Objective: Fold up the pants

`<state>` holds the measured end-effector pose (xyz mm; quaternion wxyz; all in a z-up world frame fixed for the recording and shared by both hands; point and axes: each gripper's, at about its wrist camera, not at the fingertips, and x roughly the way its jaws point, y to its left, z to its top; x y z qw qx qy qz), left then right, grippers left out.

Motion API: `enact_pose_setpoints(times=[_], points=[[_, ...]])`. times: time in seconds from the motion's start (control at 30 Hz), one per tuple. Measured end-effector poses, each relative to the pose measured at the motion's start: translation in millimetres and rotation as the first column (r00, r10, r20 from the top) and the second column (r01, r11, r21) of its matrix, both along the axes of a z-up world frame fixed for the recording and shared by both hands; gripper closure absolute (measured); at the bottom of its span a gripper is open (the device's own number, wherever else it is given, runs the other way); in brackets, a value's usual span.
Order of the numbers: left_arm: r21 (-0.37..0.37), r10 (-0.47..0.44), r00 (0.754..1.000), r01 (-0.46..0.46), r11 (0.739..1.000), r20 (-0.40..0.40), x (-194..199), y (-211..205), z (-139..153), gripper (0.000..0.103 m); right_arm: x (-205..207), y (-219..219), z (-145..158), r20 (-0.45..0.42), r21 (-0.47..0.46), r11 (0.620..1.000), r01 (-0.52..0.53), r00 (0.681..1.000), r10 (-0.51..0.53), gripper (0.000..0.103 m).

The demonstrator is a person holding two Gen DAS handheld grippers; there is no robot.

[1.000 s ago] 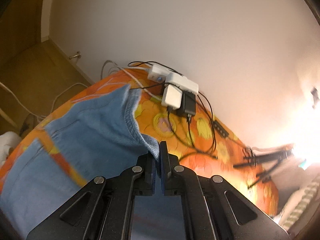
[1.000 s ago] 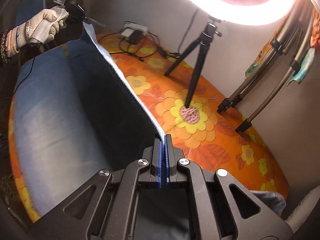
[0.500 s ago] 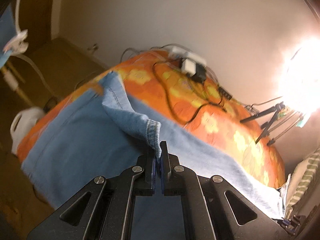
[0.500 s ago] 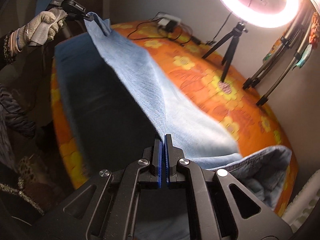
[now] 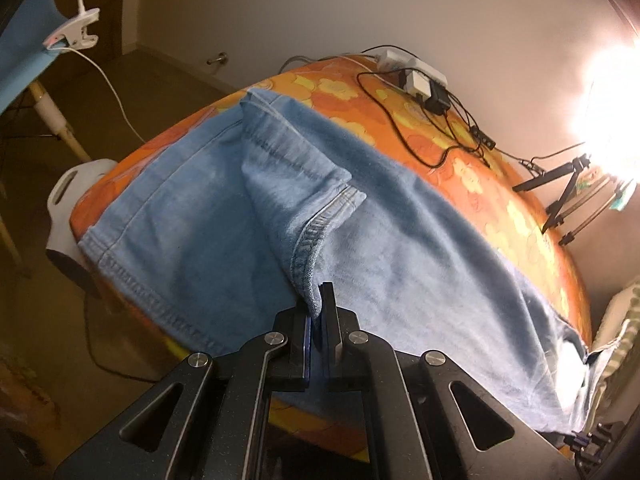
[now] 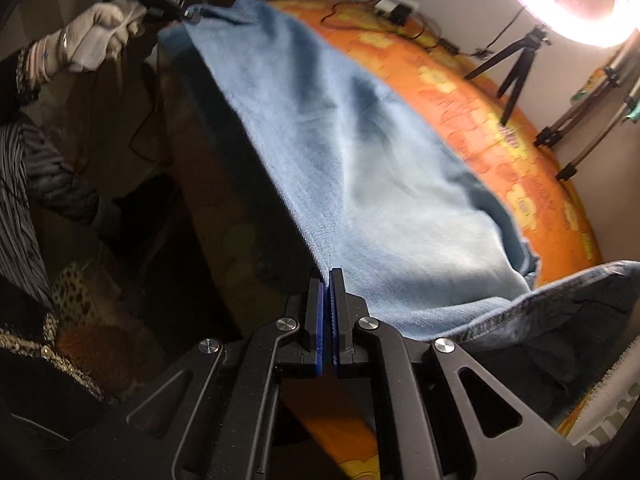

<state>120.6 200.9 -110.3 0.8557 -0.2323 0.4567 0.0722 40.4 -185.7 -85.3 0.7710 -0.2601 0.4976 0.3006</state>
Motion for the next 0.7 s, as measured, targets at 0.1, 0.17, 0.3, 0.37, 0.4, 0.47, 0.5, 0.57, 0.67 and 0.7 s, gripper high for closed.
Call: enact_pose_setpoints(times=[0.1,0.17,0.3,0.37,0.4,0.47,0.5,0.57,0.67,0.7], points=[[0.003,-0.013,1.000,0.013,1.000,-0.015,-5,2,-7,0.098,-9,6,-11,-0.014,-0.031,0.999,-0.017,1.000,0.017,0.100],[0.004,-0.024,0.999,0.024,1.000,-0.029,-7,3,-13,0.096,-9,6,-16,-0.023,-0.042,0.999,-0.010,1.000,0.009,0.100],[0.071,-0.032,0.999,0.034,0.997,-0.033,-11,2,-12,0.091,-13,9,-22,-0.022,-0.069,0.998,-0.010,1.000,0.009,0.100],[0.099,-0.023,0.999,0.027,0.995,-0.036,-14,5,-11,0.089,-14,12,-25,-0.027,-0.083,0.996,-0.014,1.000,0.012,0.100],[0.109,-0.020,0.999,0.024,0.994,-0.038,-15,6,-10,0.089,-14,12,-26,-0.035,-0.086,0.996,-0.018,0.999,0.015,0.100],[0.128,-0.031,0.999,0.034,0.991,-0.030,-18,7,-8,0.088,-13,12,-27,-0.043,-0.089,0.996,-0.012,0.999,0.009,0.100],[0.152,-0.041,0.999,0.044,0.987,-0.022,-19,5,-5,0.084,-12,12,-27,-0.052,-0.085,0.996,-0.003,0.999,-0.002,0.098],[0.202,-0.072,0.997,0.071,0.977,-0.004,-18,-2,2,0.077,-9,10,-23,-0.077,-0.066,0.998,0.011,0.997,-0.016,0.095],[0.290,-0.131,0.991,0.120,0.950,0.020,-10,-18,13,0.066,-6,9,-14,-0.099,-0.041,0.999,0.027,0.995,-0.031,0.091],[0.323,-0.155,0.988,0.141,0.936,0.018,-5,-24,15,0.065,-5,8,-9,-0.108,-0.025,0.999,0.034,0.994,-0.036,0.089]])
